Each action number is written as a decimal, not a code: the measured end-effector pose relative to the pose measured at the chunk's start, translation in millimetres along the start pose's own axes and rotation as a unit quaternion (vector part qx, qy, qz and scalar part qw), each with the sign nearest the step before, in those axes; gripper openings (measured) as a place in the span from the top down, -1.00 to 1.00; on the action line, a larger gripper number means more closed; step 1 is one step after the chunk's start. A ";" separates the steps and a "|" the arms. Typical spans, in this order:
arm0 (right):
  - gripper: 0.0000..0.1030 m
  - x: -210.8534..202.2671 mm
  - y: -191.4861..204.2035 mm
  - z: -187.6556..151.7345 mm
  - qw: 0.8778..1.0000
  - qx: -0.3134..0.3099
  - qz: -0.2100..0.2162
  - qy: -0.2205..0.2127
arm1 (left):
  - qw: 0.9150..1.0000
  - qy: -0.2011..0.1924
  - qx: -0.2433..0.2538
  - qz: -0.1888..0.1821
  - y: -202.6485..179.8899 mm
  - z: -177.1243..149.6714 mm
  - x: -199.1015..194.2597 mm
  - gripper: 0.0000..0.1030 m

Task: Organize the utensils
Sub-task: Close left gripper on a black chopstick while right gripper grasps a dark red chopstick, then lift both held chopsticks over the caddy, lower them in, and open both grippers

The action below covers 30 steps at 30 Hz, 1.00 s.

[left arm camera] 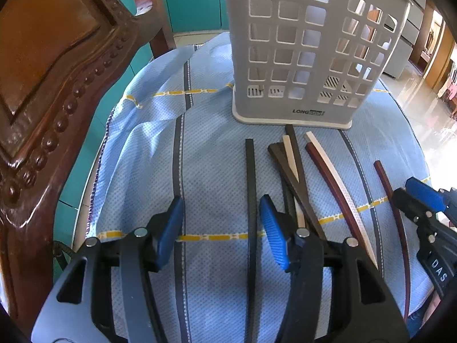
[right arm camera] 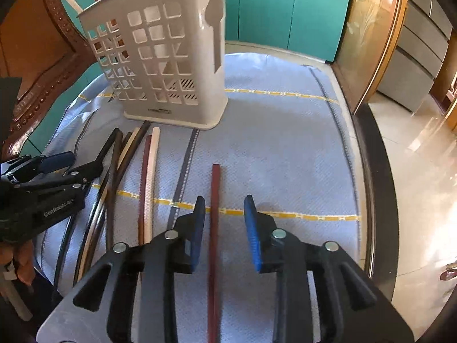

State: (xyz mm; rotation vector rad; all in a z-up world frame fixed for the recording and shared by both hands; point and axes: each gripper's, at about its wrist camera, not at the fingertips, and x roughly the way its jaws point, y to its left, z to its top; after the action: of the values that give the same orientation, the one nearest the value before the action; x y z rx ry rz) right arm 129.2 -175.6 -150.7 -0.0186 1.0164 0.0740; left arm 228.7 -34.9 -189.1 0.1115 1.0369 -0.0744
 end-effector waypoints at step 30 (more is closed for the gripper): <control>0.87 -125.4 -30.1 8.4 0.969 0.039 0.143 -0.198 | 0.976 -0.197 -0.036 -0.080 33.3 2.3 -139.8 0.87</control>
State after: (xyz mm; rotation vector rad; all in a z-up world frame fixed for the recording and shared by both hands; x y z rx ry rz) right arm 72.7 -211.9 -40.2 0.2089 0.6149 0.2906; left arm 163.6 -0.9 -65.6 -0.0523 0.6487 -0.1963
